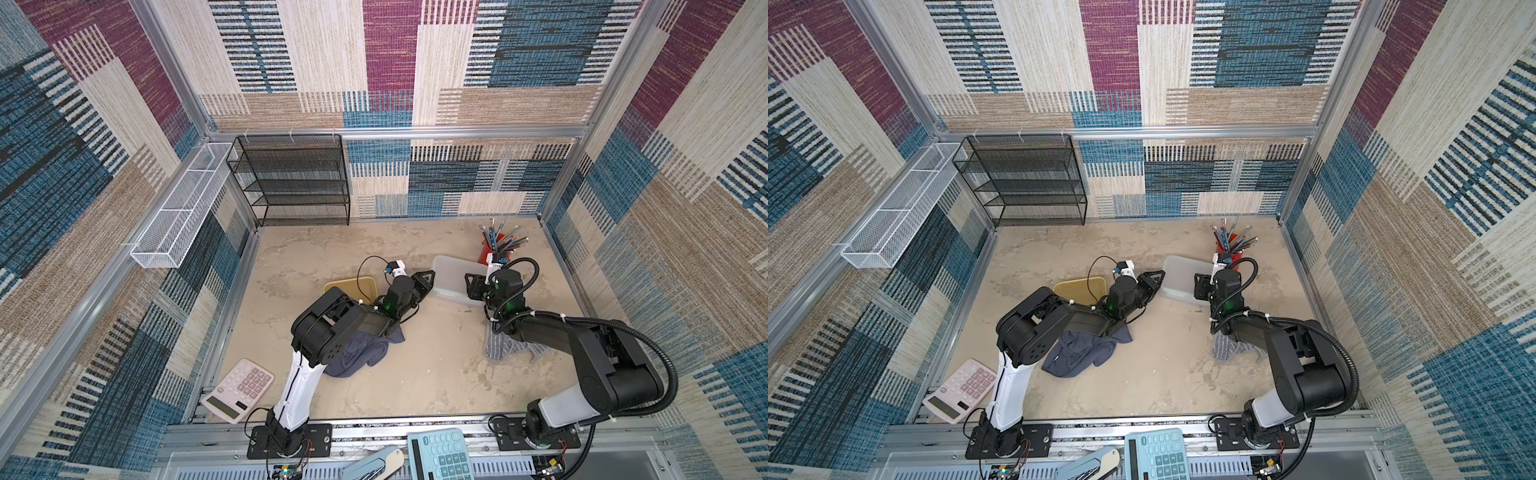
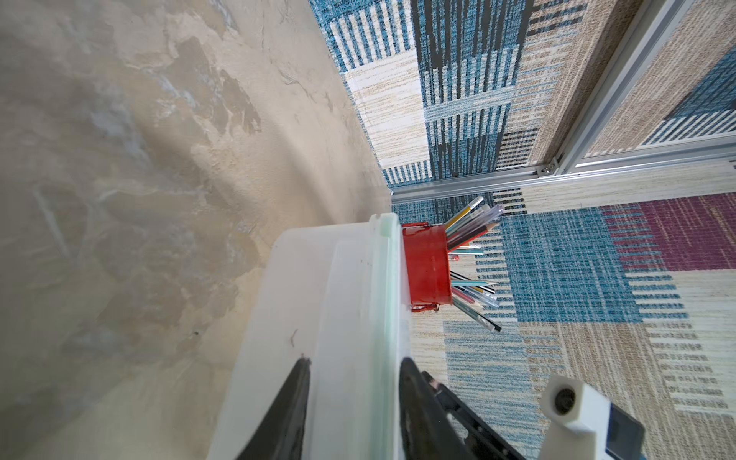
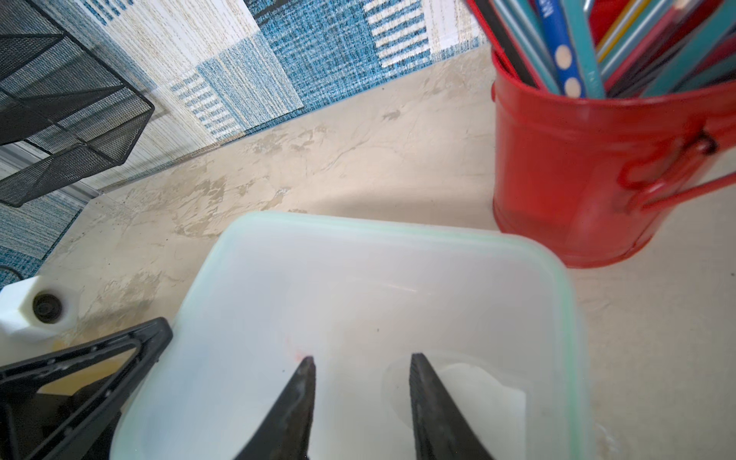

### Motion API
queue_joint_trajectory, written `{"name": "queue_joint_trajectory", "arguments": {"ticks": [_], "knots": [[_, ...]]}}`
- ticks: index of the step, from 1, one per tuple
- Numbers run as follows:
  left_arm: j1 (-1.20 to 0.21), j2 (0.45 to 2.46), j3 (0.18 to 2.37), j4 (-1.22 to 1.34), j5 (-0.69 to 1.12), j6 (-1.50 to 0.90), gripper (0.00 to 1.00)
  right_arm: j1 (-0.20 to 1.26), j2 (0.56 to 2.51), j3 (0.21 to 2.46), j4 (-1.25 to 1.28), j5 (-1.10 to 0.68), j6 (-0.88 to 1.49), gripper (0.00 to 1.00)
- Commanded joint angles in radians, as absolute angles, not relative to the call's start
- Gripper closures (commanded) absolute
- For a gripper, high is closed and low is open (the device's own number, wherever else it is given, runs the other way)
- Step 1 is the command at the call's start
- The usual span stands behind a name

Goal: Wipe the insides of the lunch boxes
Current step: Open the fastener of the lunch box.

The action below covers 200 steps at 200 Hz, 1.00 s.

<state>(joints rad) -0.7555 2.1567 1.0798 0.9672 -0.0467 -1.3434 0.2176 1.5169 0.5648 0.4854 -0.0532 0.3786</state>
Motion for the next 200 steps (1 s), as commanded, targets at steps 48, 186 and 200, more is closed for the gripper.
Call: {"name": "queue_joint_trajectory", "arguments": {"ticks": [48, 186, 200], "knots": [[-0.757, 2.151, 1.063, 0.994, -0.057, -1.355, 0.82, 0.224, 1.538, 0.535, 0.293, -0.060, 0.416, 0.58], [-0.753, 2.101, 1.037, 0.942, -0.090, -1.311, 0.68, 0.228, 1.531, 0.561, 0.253, -0.065, 0.410, 0.57], [-0.753, 2.081, 1.036, 0.931, -0.090, -1.295, 0.61, 0.228, 1.518, 0.581, 0.242, -0.073, 0.407, 0.54]]}}
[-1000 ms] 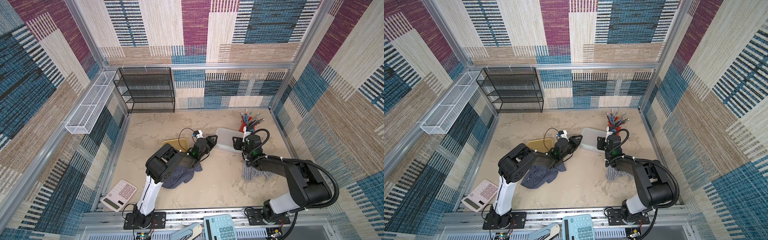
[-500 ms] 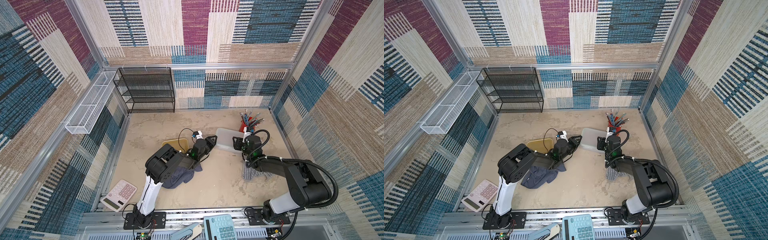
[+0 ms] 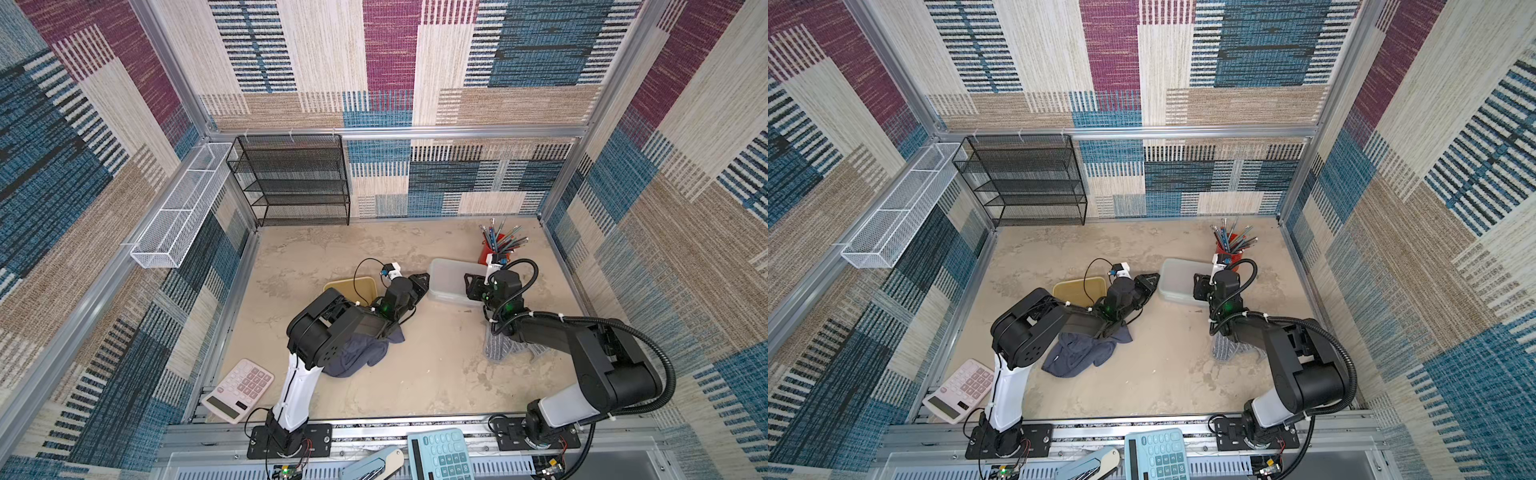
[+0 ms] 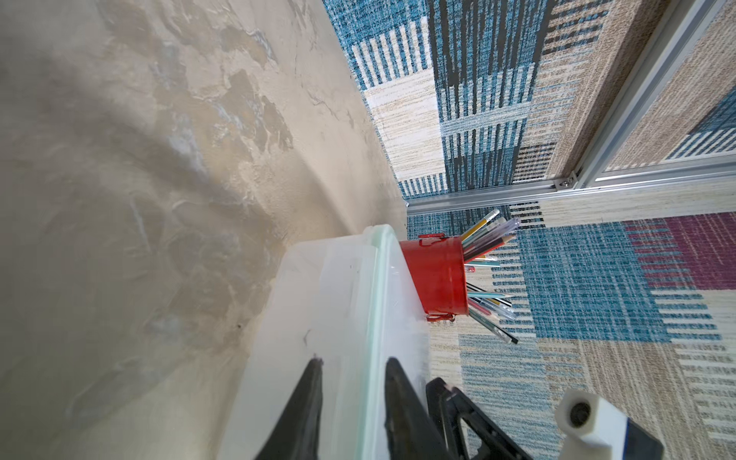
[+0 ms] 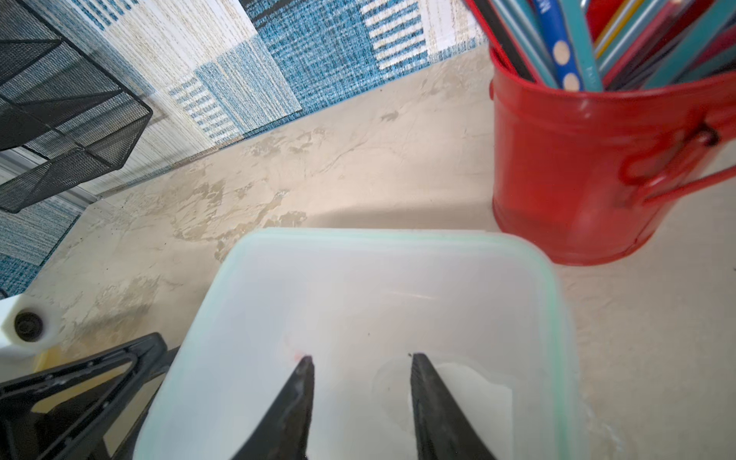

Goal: Wipe the insides of the lunch boxes
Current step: Open the fastener of the lunch box.

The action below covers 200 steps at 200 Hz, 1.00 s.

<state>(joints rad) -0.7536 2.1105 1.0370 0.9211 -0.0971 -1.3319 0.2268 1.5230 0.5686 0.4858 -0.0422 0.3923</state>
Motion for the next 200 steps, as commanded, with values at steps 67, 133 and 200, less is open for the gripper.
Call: {"name": "queue_joint_trajectory", "arguments": {"ticks": [67, 133, 200], "knots": [[-0.756, 1.956, 1.009, 0.792, -0.099, -1.238, 0.45, 0.226, 1.481, 0.755, 0.215, -0.091, 0.322, 0.25], [-0.836, 1.805, 0.985, 0.512, -0.137, -1.230, 0.36, 0.173, 1.605, 0.895, 0.208, -0.070, 0.174, 0.06], [-0.960, 1.883, 1.079, 0.431, -0.093, -1.273, 0.33, 0.140, 1.676, 0.908, 0.182, -0.196, 0.161, 0.09]]}}
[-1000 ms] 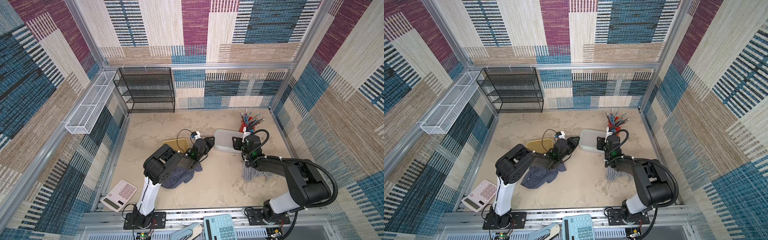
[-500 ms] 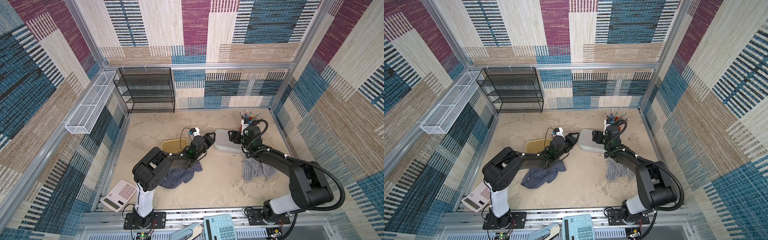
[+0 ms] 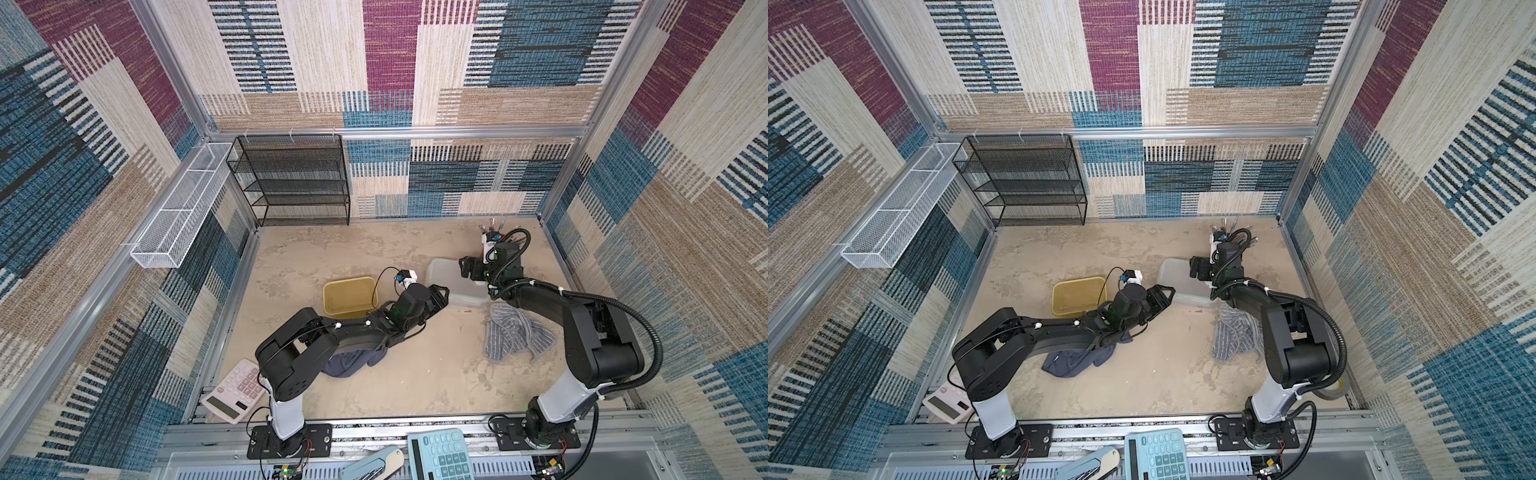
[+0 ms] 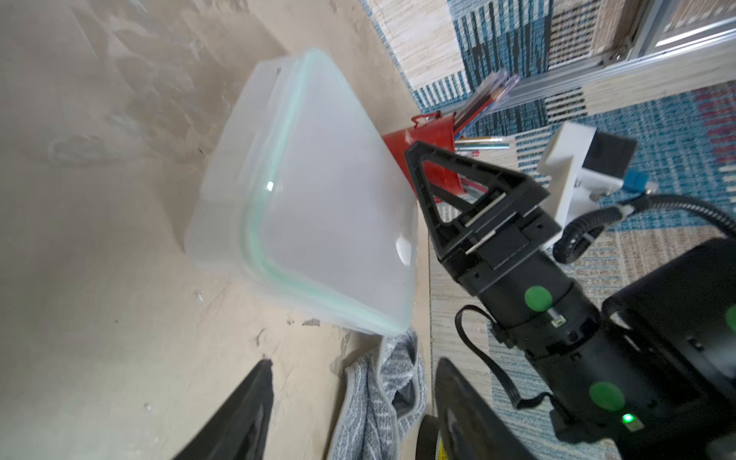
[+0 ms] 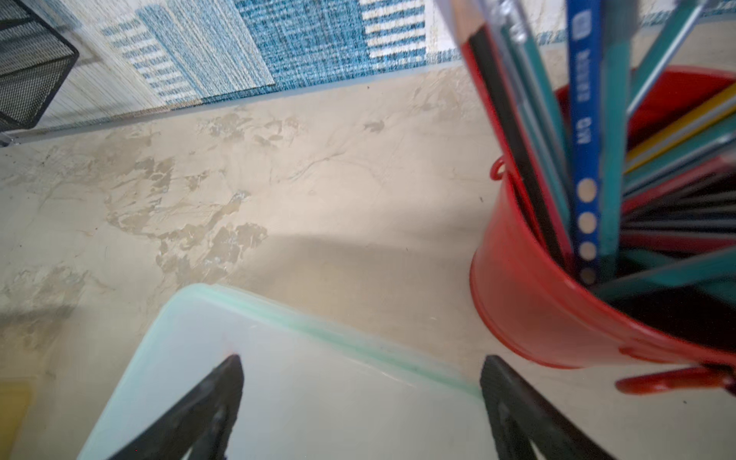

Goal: Wipe the insides of the lunch boxes
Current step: Open the fastener of the lunch box, then adjust the lunch box at the center of the board.

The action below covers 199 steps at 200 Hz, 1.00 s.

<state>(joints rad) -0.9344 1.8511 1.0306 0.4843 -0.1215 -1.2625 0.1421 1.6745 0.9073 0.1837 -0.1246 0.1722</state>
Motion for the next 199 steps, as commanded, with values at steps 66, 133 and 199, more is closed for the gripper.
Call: {"name": "queue_joint_trajectory", "arguments": {"ticks": [66, 133, 199], "knots": [[-0.928, 1.992, 1.167, 0.412, -0.045, -1.288, 0.31, 0.139, 1.647, 0.849, 0.174, -0.260, 0.158, 0.15], [-0.911, 2.023, 1.207, 0.401, -0.003, -1.289, 0.31, 0.138, 1.631, 0.870, 0.169, -0.196, 0.121, 0.11], [-0.910, 2.001, 1.180, 0.399, -0.009, -1.293, 0.32, 0.137, 1.711, 1.002, 0.160, -0.151, 0.102, 0.02]]}}
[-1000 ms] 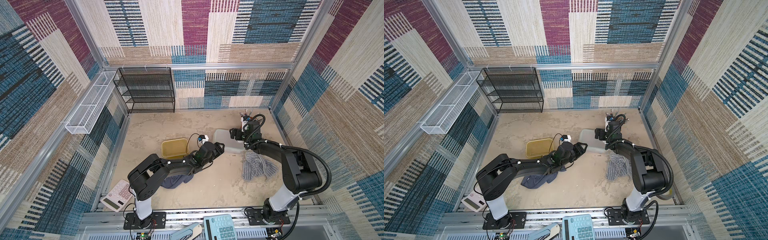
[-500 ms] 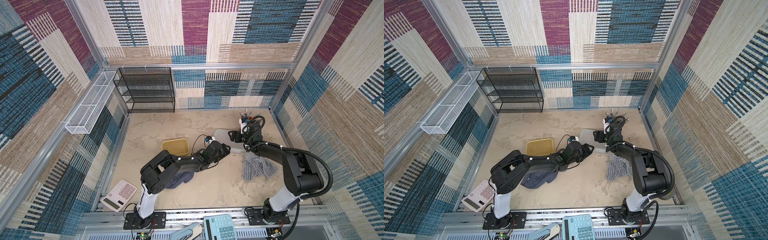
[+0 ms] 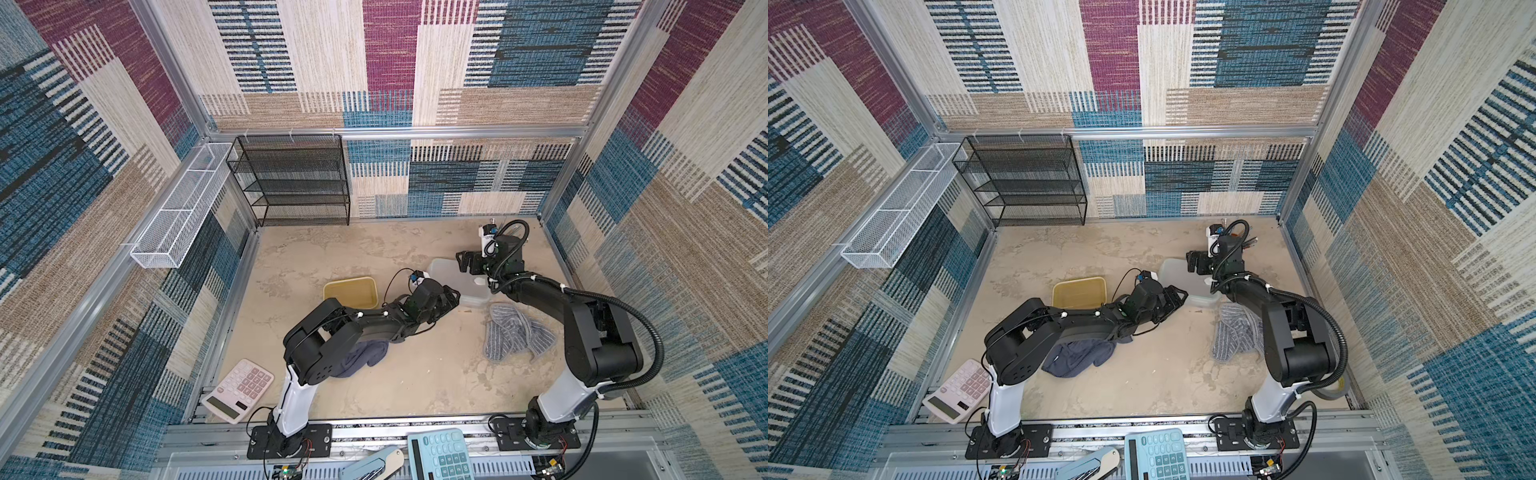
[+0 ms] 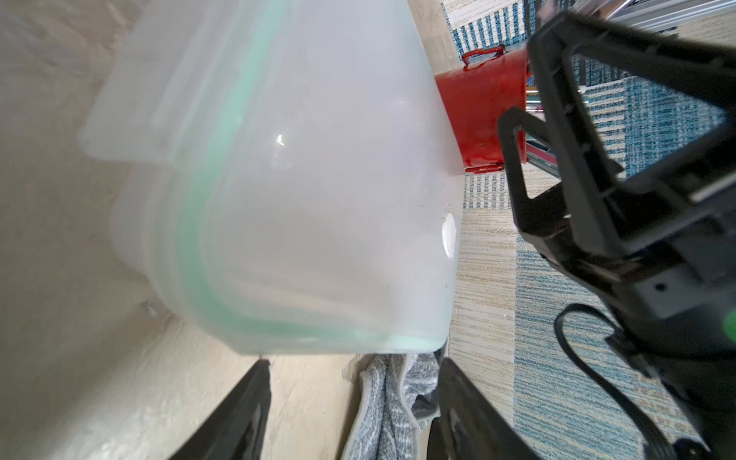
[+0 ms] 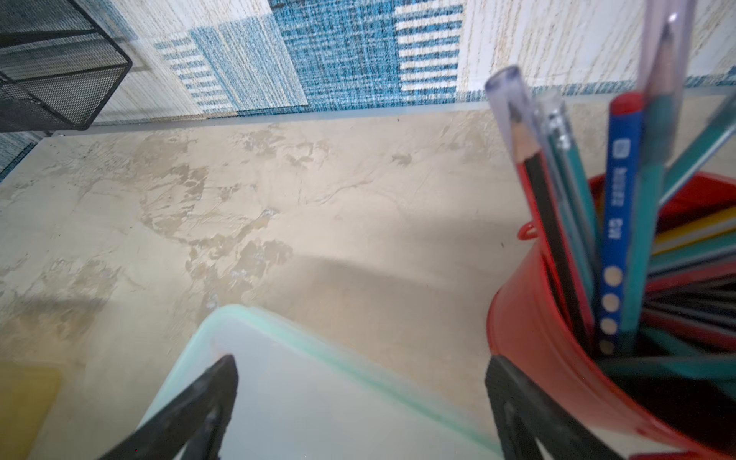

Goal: Wipe the insides of the lunch boxes
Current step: Adjust the lunch box at the center of the board.

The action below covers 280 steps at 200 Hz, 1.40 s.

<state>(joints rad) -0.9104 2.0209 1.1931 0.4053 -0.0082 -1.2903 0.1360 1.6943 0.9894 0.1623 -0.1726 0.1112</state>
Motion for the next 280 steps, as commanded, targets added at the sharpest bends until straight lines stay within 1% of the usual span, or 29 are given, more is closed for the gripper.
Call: {"name": "queue_joint_trajectory", "arguments": {"ticks": [1, 37, 58, 77, 138, 203, 214, 230, 253, 259, 280], "knots": [[-0.910, 1.999, 1.180, 0.399, -0.010, -1.294, 0.32, 0.137, 1.711, 1.002, 0.161, -0.151, 0.101, 0.02], [-0.910, 2.004, 1.176, 0.411, 0.004, -1.307, 0.32, 0.131, 1.763, 1.037, 0.151, -0.149, 0.088, 0.01], [-0.909, 2.013, 1.184, 0.419, 0.010, -1.310, 0.32, 0.130, 1.800, 1.081, 0.106, -0.196, 0.079, 0.04], [-0.902, 2.018, 1.185, 0.423, 0.010, -1.310, 0.32, 0.130, 1.802, 1.072, 0.097, -0.249, 0.083, 0.07], [-0.861, 2.011, 1.167, 0.437, 0.032, -1.306, 0.32, 0.130, 1.751, 0.964, 0.086, -0.352, 0.116, 0.16], [-0.806, 2.029, 1.198, 0.434, 0.086, -1.293, 0.32, 0.132, 1.665, 0.915, 0.029, -0.431, 0.120, 0.19], [-0.798, 2.030, 1.202, 0.435, 0.097, -1.293, 0.32, 0.132, 1.652, 0.914, 0.022, -0.403, 0.114, 0.18], [-0.797, 2.024, 1.208, 0.415, 0.103, -1.281, 0.32, 0.132, 1.639, 0.918, 0.033, -0.340, 0.102, 0.11], [-0.798, 2.017, 1.198, 0.418, 0.115, -1.291, 0.32, 0.133, 1.689, 0.992, 0.027, -0.257, 0.082, 0.05], [-0.798, 2.016, 1.191, 0.424, 0.118, -1.299, 0.32, 0.132, 1.710, 1.016, 0.026, -0.245, 0.080, 0.00], [-0.799, 2.005, 1.166, 0.448, 0.127, -1.322, 0.32, 0.133, 1.775, 1.099, 0.018, -0.211, 0.078, 0.02]]}}
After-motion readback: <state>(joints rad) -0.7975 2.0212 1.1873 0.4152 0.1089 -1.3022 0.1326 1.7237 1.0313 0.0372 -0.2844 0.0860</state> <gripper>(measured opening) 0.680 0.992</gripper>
